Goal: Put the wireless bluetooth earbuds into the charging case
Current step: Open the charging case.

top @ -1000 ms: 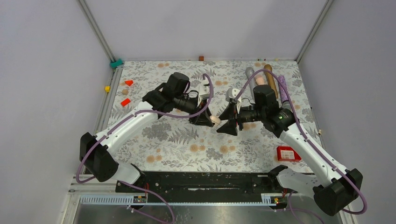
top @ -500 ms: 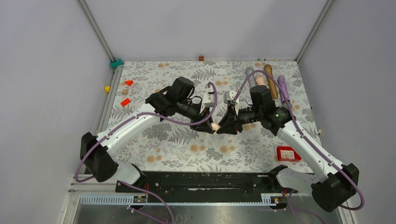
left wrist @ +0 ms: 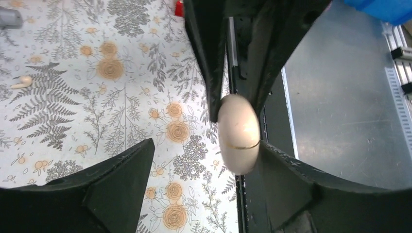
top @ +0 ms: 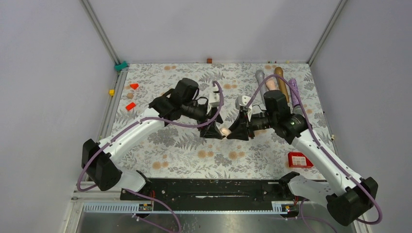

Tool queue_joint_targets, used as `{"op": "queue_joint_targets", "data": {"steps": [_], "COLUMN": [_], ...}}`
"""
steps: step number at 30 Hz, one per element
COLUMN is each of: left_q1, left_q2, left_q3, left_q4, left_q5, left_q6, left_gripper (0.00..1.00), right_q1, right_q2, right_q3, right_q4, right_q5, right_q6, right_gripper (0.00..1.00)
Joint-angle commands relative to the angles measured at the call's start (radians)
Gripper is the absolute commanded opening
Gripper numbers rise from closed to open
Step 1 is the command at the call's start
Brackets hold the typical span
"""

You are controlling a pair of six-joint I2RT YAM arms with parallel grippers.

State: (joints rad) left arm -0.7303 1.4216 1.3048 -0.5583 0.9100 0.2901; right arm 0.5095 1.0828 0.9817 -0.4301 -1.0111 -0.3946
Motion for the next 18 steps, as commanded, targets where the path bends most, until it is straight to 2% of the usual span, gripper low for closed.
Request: {"op": "queue_joint_targets", "data": {"steps": [1,3,7,11,18], "left_q1": [0.053,0.074,0.103,0.104,0.102], "left_q2": [-0.065,-0.076,-0.084,-0.068,-0.040], "left_q3": [-0.035,-0.060,-0.104,-0.114,-0.127], "left_q4": [0.148,0.202,0.307,0.345,0.376], "left_q5": [0.024,0.033,0.077,0.095,0.133], "left_q6": [-0.090,-0.134,-0.235,-0.279,-0.315], "left_gripper": [0.81,0.86,0.89,0.86,0.76], "right_q1": [-0.007,-0.009,-0.011,-0.011,-0.011], "right_q2": [-0.094,-0.115,-0.137,-0.135,-0.104], "right_q3": [-0.021,-0.043,-0.094,-0.142,-0.169], "right_q4": [0.146,0.212,0.354,0.484,0.559], "right_q5": [0.061,0.095,0.183,0.243,0.229], "right_q6": [0.077,0.135,0.237,0.311,0.372], "right_gripper": [0.08,0.07,0.07,0.06,0.06]}}
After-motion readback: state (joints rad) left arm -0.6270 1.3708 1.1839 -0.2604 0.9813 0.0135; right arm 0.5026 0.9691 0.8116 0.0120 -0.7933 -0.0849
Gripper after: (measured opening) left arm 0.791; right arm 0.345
